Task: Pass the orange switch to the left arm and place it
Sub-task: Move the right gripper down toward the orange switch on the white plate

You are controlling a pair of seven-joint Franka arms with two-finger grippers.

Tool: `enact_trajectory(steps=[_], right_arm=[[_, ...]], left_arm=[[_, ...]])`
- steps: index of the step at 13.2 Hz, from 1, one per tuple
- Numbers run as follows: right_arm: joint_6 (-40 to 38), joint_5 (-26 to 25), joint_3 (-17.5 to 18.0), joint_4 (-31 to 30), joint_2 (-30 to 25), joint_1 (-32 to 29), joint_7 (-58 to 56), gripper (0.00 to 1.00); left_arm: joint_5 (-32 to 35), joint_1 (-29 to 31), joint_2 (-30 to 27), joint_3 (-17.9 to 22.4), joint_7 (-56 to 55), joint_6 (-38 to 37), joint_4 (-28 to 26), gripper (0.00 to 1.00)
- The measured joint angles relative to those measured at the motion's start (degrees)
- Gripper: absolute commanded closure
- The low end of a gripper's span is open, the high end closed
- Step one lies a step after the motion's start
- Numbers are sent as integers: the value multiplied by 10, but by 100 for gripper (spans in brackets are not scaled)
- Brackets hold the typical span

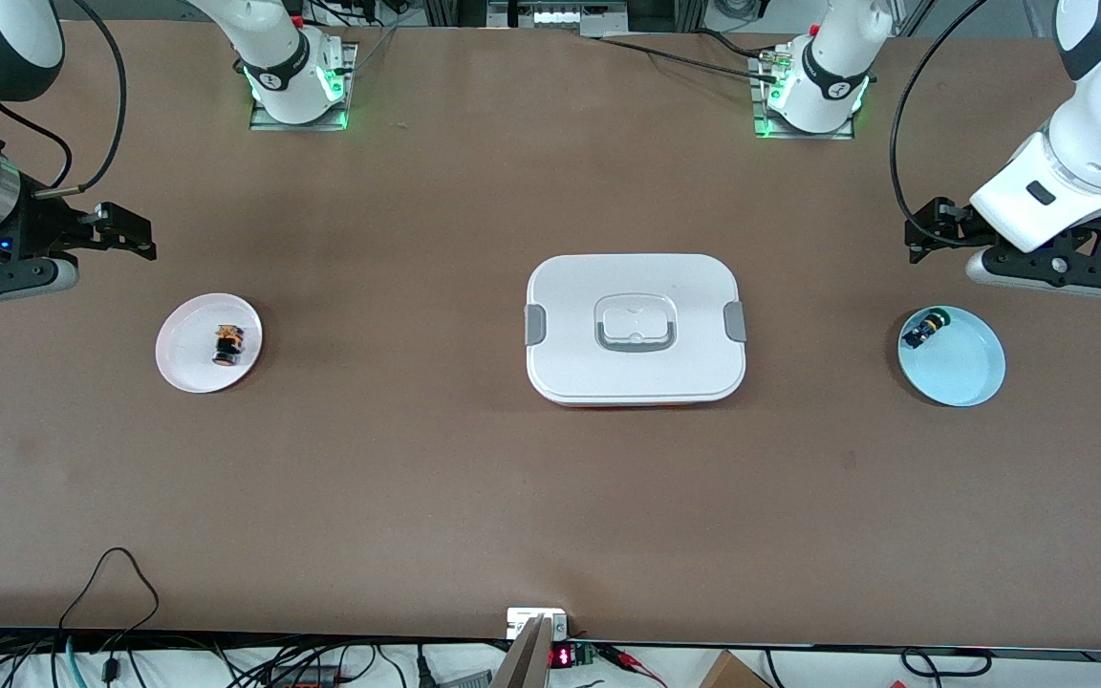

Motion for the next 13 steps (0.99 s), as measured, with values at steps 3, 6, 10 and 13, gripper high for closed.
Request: enact_trajectory(steps=[3,6,10,13], right_arm=[[0,10,-2,0,0,-1,0,0],[0,11,-3,0,0,-3,0,0],[2,12,-4,23,15,-3,-1,0],[2,12,-3,38,26,-2,-2,0]], left_arm=[[0,0,0,0,0,0,0,0],[0,0,0,0,0,0,0,0],[0,0,0,0,0,0,0,0],[0,0,0,0,0,0,0,0]])
